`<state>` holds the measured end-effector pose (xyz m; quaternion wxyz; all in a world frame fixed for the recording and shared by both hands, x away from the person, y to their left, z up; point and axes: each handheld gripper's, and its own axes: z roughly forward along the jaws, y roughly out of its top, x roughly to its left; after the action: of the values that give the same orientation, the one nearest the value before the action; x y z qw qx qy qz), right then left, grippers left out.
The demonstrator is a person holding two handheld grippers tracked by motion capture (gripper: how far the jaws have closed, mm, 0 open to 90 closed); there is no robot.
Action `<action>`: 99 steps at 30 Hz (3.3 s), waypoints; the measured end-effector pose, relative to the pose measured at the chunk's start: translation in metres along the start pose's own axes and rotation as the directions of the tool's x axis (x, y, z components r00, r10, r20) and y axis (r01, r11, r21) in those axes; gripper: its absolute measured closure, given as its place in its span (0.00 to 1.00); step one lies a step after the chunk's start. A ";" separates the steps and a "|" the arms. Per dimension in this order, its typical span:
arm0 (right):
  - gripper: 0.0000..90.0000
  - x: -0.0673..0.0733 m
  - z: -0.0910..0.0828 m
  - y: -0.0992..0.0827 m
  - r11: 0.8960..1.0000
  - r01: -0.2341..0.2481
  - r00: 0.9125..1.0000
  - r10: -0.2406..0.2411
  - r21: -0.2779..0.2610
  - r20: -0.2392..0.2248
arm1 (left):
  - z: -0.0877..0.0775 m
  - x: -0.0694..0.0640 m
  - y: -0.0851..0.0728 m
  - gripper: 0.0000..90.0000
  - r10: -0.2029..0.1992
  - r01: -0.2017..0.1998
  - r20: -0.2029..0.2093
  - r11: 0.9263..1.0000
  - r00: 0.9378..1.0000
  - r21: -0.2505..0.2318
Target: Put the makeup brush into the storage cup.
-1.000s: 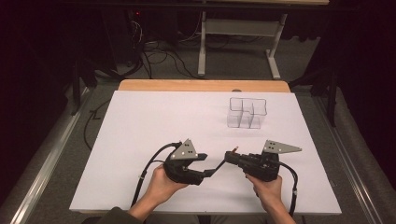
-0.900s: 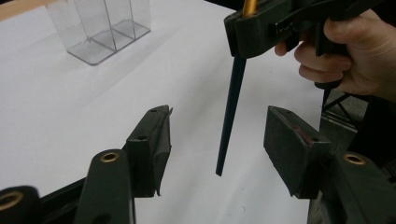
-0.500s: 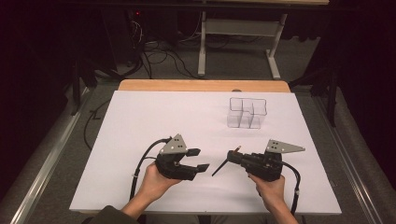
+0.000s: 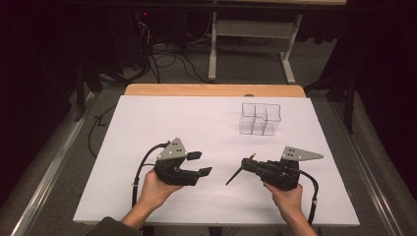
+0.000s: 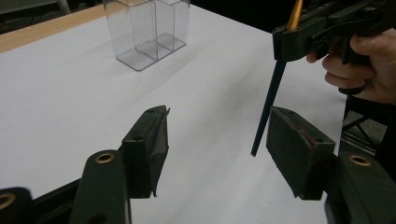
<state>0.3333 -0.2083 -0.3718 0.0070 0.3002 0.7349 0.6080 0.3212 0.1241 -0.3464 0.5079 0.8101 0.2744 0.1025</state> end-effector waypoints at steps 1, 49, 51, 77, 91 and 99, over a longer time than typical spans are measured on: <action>0.95 0.000 0.000 0.000 1.000 0.000 1.000 0.000 0.002 0.002 | -0.001 0.001 0.000 0.43 -0.002 0.002 -0.004 1.000 1.000 -0.004; 0.95 -0.003 -0.007 0.000 1.000 0.005 1.000 -0.005 0.025 0.023 | -0.043 0.061 -0.063 0.41 -0.208 0.178 -0.244 0.974 0.947 -0.138; 0.95 -0.003 -0.007 0.000 1.000 0.006 1.000 -0.007 0.027 0.028 | -0.043 0.062 -0.064 0.40 -0.212 0.184 -0.258 0.975 0.943 -0.128; 0.95 -0.018 -0.045 0.014 1.000 0.017 0.990 -0.019 0.017 0.142 | -0.039 0.064 -0.073 0.29 -0.219 0.193 -0.298 0.974 0.929 -0.115; 0.95 -0.031 -0.058 0.027 0.999 0.026 0.976 -0.033 0.037 0.215 | -0.042 0.067 -0.075 0.29 -0.267 0.236 -0.269 0.961 0.925 -0.143; 0.95 -0.034 -0.060 0.037 0.998 0.035 0.973 -0.045 0.048 0.228 | -0.040 0.066 -0.075 0.29 -0.252 0.224 -0.275 0.966 0.928 -0.131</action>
<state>0.3545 -0.2742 -0.3344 0.0975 0.3537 0.7483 0.5527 0.3324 0.2157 -0.4007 0.5097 0.7213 0.4368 0.1708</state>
